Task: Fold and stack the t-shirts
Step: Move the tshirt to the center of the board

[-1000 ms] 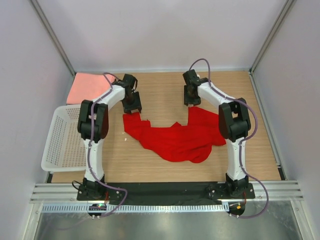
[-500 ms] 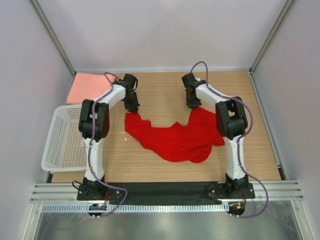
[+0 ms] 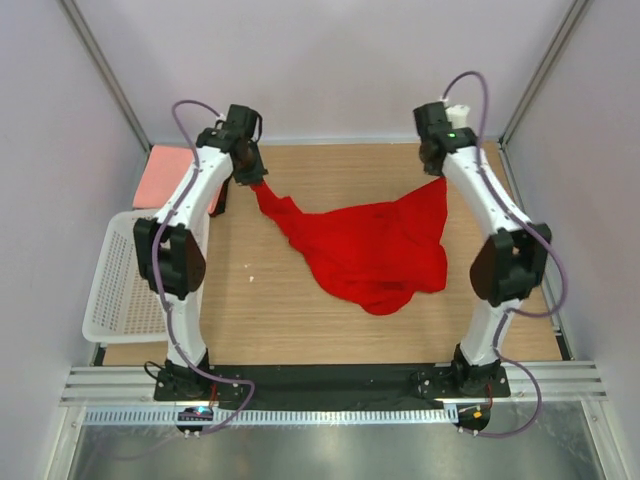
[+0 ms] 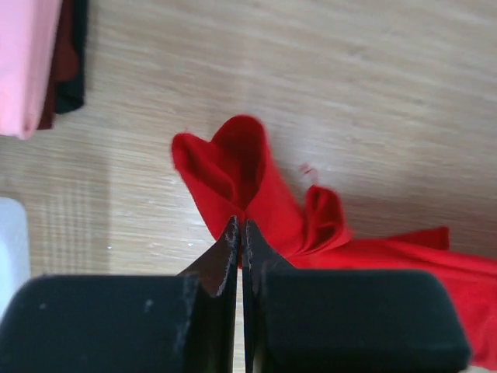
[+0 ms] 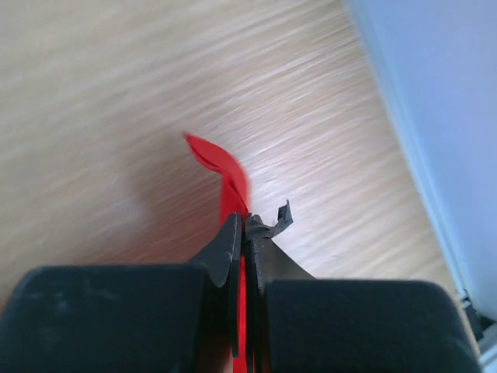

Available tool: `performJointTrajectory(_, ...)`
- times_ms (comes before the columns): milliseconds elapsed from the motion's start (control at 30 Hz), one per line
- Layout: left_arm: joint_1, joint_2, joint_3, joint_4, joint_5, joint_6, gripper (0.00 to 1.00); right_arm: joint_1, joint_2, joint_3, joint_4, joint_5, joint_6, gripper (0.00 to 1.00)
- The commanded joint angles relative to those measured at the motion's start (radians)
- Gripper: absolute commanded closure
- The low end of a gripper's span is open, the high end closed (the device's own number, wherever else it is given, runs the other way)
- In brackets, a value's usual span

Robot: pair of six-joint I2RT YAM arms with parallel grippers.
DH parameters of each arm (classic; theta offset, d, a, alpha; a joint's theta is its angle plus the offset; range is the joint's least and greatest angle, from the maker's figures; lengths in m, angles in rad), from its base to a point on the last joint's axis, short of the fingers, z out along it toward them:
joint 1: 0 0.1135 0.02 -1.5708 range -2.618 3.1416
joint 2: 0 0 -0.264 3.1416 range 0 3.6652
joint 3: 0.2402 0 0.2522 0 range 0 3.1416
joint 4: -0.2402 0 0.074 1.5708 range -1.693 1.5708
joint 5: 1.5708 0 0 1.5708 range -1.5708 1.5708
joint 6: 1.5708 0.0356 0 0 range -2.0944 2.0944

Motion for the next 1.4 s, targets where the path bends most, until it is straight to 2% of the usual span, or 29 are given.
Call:
performJointTrajectory(0,0.010,-0.093,0.046,-0.072,-0.077,-0.011,1.00,-0.060,-0.191,0.033,-0.067,0.174,0.006,0.99)
performJointTrajectory(167,0.010,-0.172,-0.075,-0.026,-0.088,-0.033,1.00,-0.105,-0.341,-0.016,-0.089,0.182,0.018,0.99)
performJointTrajectory(367,0.010,-0.246,-0.166,-0.010,-0.062,-0.018,1.00,-0.130,-0.418,-0.061,-0.102,0.145,0.005,0.99)
performJointTrajectory(567,0.011,-0.316,-0.314,0.017,-0.057,-0.021,1.00,-0.130,-0.487,-0.124,-0.087,0.019,0.005,0.99)
performJointTrajectory(633,0.010,-0.341,-0.373,0.035,-0.063,-0.031,0.99,-0.130,-0.526,-0.174,-0.076,-0.092,0.028,0.99)
performJointTrajectory(733,0.011,-0.375,-0.503,0.072,-0.072,-0.045,0.83,-0.130,-0.604,-0.315,-0.023,-0.264,0.087,0.99)
performJointTrajectory(767,0.008,-0.384,-0.546,0.082,-0.063,-0.045,0.72,-0.130,-0.621,-0.395,0.006,-0.292,0.101,0.99)
performJointTrajectory(833,0.004,-0.408,-0.574,0.102,-0.050,-0.025,0.65,-0.128,-0.667,-0.466,0.034,-0.341,0.123,0.99)
performJointTrajectory(967,-0.108,-0.461,-0.595,0.158,-0.033,0.021,0.52,-0.128,-0.664,-0.582,0.077,-0.343,0.115,0.99)
performJointTrajectory(1033,-0.168,-0.461,-0.606,0.170,0.018,0.019,0.52,-0.128,-0.644,-0.589,0.072,-0.347,0.111,0.99)
performJointTrajectory(1133,-0.202,-0.442,-0.659,0.237,0.095,-0.013,0.54,-0.128,-0.627,-0.586,0.088,-0.361,0.112,0.99)
performJointTrajectory(1233,-0.206,-0.406,-0.715,0.352,0.228,-0.031,0.55,-0.128,-0.624,-0.583,0.103,-0.367,0.111,0.99)
performJointTrajectory(1367,-0.209,-0.317,-0.738,0.449,0.296,-0.125,0.58,-0.127,-0.615,-0.581,0.112,-0.370,0.107,0.99)
